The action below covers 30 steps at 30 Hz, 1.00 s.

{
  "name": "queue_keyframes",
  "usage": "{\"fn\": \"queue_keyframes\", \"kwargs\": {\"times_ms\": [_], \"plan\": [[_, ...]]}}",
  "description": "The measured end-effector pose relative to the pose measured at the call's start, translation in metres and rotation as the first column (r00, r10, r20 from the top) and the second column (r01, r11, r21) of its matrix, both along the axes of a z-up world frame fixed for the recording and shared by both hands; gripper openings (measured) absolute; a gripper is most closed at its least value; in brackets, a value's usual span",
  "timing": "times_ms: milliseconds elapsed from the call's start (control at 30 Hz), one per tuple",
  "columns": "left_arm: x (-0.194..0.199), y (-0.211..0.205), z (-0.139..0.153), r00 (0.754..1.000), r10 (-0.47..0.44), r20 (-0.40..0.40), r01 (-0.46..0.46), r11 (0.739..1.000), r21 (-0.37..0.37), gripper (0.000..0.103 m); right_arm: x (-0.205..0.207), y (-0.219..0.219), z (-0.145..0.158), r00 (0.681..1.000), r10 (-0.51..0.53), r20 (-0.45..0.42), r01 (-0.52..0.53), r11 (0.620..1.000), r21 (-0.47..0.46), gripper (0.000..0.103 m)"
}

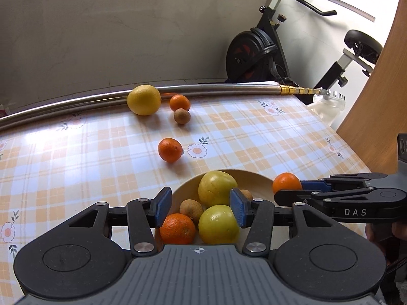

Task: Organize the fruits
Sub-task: 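Lower citrus into the plate and open left gripper while right lowers tangerine, then open right gripper to release the tangerine into the plate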

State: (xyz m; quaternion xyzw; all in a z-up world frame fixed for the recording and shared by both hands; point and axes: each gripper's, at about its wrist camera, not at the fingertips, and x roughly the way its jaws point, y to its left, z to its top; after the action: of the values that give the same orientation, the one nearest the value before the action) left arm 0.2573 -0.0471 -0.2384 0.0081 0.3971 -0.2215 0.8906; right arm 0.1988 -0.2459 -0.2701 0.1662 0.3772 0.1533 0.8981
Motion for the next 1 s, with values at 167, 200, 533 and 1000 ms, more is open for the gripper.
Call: {"fn": "queue_keyframes", "kwargs": {"times_ms": [167, 200, 533, 1000], "plan": [[-0.005, 0.019, 0.010, 0.985, 0.165, 0.056, -0.165, 0.986, -0.009, 0.053, 0.003, 0.005, -0.002, 1.000, 0.010, -0.001, -0.010, 1.000, -0.023, 0.039], [-0.005, 0.020, 0.011, 0.981, 0.183, 0.063, -0.183, 0.983, -0.005, 0.053, 0.004, 0.005, -0.002, 1.000, 0.008, -0.001, -0.008, 1.000, -0.020, 0.039], [-0.009, 0.042, 0.019, 0.937, 0.335, 0.096, -0.332, 0.942, -0.045, 0.053, -0.001, 0.008, 0.004, 0.999, 0.016, 0.040, -0.014, 0.999, -0.045, 0.040], [-0.021, 0.063, 0.032, 0.890, 0.441, 0.112, -0.433, 0.897, -0.089, 0.053, -0.008, 0.001, 0.018, 0.996, -0.020, 0.084, 0.025, 0.998, -0.062, 0.040]]}}
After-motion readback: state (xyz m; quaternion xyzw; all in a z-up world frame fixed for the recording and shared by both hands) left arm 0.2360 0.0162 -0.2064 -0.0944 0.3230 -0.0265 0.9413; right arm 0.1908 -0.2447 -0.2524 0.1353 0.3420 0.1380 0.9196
